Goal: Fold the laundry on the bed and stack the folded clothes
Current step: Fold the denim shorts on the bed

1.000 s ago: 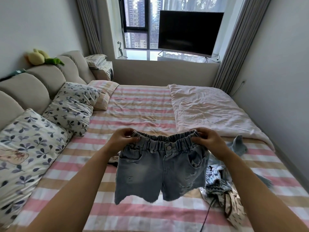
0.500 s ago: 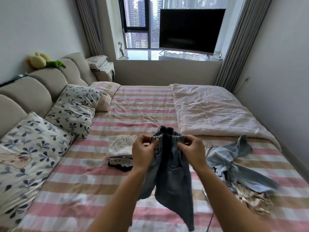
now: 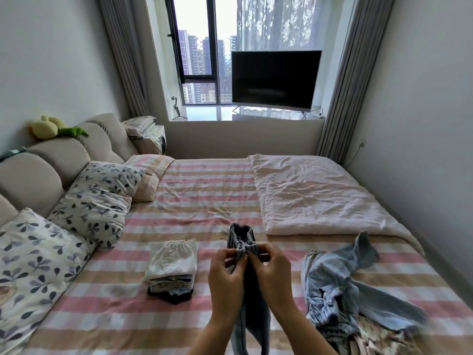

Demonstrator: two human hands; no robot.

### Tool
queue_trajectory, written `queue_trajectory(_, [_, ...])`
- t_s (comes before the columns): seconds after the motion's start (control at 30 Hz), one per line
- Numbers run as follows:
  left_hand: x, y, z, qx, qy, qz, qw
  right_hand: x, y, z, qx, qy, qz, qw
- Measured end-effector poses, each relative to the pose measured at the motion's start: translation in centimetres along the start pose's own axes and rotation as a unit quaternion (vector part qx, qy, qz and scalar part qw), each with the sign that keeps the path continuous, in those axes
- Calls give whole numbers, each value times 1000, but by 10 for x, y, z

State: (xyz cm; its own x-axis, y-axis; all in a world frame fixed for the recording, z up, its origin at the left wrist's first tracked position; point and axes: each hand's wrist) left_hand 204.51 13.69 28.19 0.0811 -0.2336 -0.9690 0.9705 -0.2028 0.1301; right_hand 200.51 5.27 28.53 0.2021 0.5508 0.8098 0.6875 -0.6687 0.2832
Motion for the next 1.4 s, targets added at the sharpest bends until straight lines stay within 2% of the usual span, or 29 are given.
queue_trajectory(0.37, [10, -7, 44, -52, -91, -57, 993, -25, 21, -20, 59, -29, -23, 998])
queue_trajectory(0.43, [12, -6, 48, -46, -102, -62, 992, -30, 28, -22, 71, -26, -18, 997])
queue_trajectory(0.53, [13, -1, 47, -2, -123, -73, 990, -37, 38, -28, 92, 34, -9, 995])
queue_trajectory(0.7, [11, 38, 13, 13, 9, 33, 999, -41, 57, -33, 141, 112, -22, 983])
queue_trajectory(0.73, [11, 50, 5, 34, 25, 25, 999, -41, 61, -33, 156, 121, -23, 980])
queue_trajectory(0.8, [12, 75, -7, 131, 26, -48, 990, -41, 69, -30, 189, 138, -29, 972])
queue_trajectory(0.9, [14, 102, -18, 247, -5, -133, 960, -43, 80, -22, 217, 146, -32, 965])
queue_trajectory(1.0, [26, 121, -21, 255, 12, -128, 958, -47, 91, -11, 233, 127, -26, 964])
queue_trajectory(1.1, [45, 132, -17, 192, 13, -116, 974, -53, 105, 1, 260, 75, -48, 962])
queue_trajectory(1.17, [53, 136, -14, 154, 25, -128, 979, -59, 115, 9, 249, 23, -56, 967])
queue_trajectory(1.23, [61, 148, -17, 179, 24, -148, 972, -66, 128, 21, 232, -23, -44, 972])
queue_trajectory(1.4, [65, 202, -27, 318, 20, -208, 925, -80, 162, 49, 203, -96, -35, 974])
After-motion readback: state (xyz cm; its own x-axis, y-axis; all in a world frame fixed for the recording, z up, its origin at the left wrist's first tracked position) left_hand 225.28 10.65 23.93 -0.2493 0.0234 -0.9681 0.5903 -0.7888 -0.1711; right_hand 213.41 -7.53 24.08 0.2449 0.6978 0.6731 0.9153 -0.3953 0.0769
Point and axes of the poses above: each hand's wrist, its own y-axis towards the middle knuckle, its own z-axis out of the palm, x = y × z, and after that the axes turned 15 degrees about -y, right-handed
